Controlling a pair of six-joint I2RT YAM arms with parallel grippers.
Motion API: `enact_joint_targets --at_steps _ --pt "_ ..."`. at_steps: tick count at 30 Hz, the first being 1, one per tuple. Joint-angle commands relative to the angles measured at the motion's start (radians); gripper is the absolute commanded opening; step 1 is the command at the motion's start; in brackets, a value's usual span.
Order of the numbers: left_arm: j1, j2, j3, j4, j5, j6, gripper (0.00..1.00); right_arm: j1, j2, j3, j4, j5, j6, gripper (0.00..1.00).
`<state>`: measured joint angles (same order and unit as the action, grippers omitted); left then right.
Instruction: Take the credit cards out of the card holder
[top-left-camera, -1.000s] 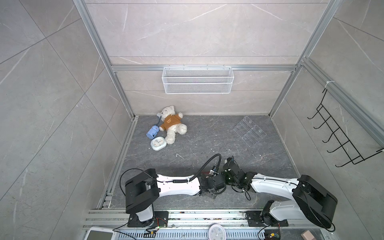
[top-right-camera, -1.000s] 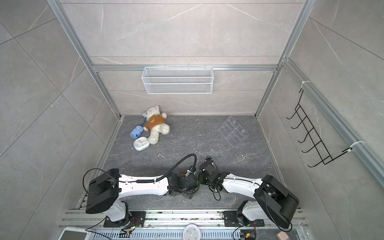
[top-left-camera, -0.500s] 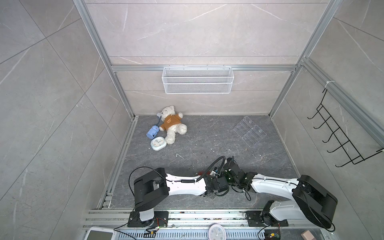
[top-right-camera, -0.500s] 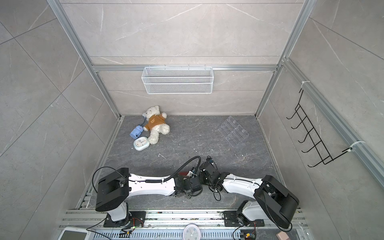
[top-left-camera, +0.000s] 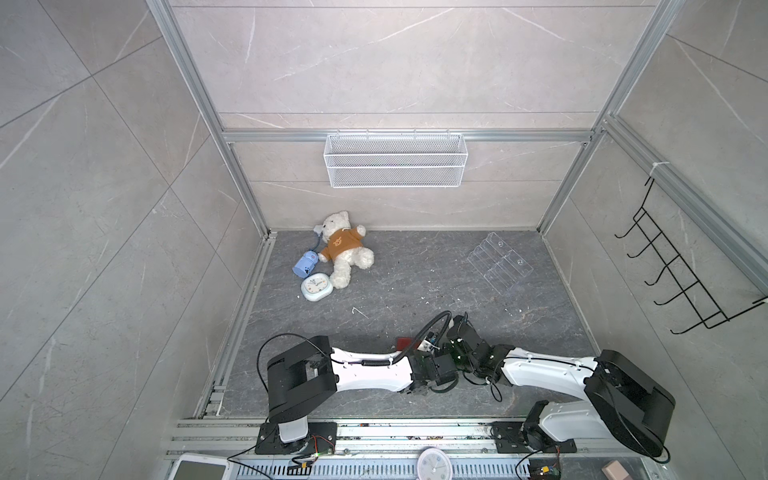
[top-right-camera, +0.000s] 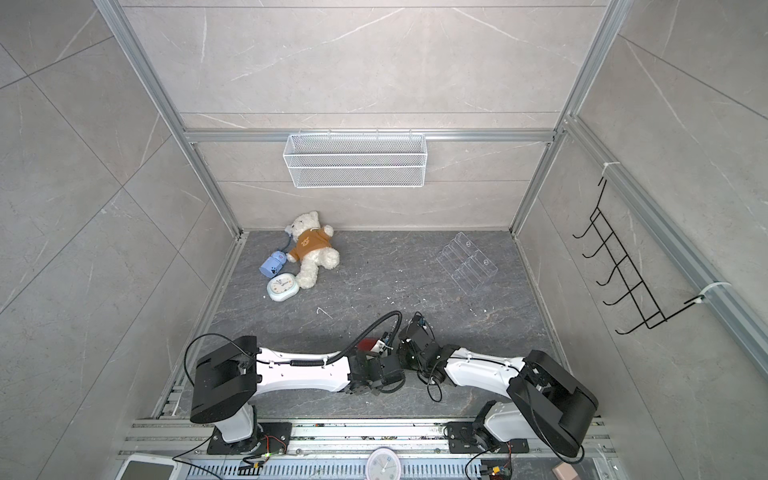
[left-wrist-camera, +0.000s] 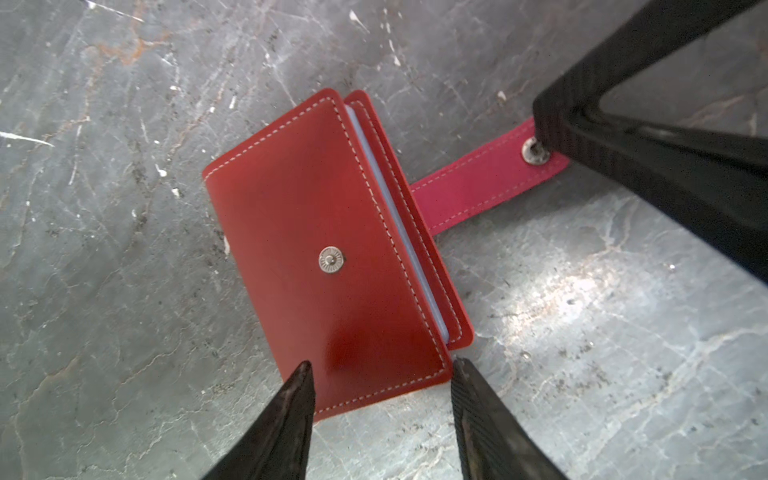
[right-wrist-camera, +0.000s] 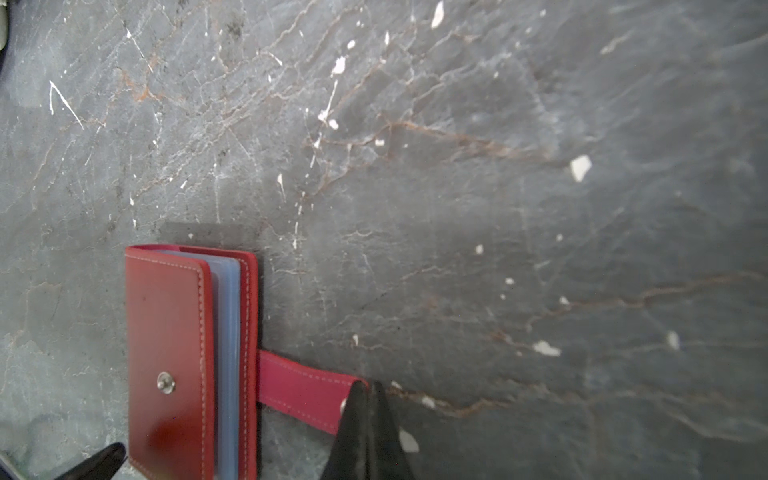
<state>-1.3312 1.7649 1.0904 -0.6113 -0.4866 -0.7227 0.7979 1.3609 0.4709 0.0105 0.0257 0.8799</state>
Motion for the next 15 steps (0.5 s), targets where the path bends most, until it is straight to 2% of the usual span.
enact_joint_targets --at_steps 1,15 --pt "-0.005 -0.046 0.019 -0.037 -0.068 -0.025 0.53 -0.002 0.008 -0.027 -0.044 -0.009 0.004 0.00" --pt "-0.005 -0.080 0.009 -0.067 -0.140 -0.073 0.42 -0.001 0.007 -0.028 -0.047 -0.016 -0.002 0.00"
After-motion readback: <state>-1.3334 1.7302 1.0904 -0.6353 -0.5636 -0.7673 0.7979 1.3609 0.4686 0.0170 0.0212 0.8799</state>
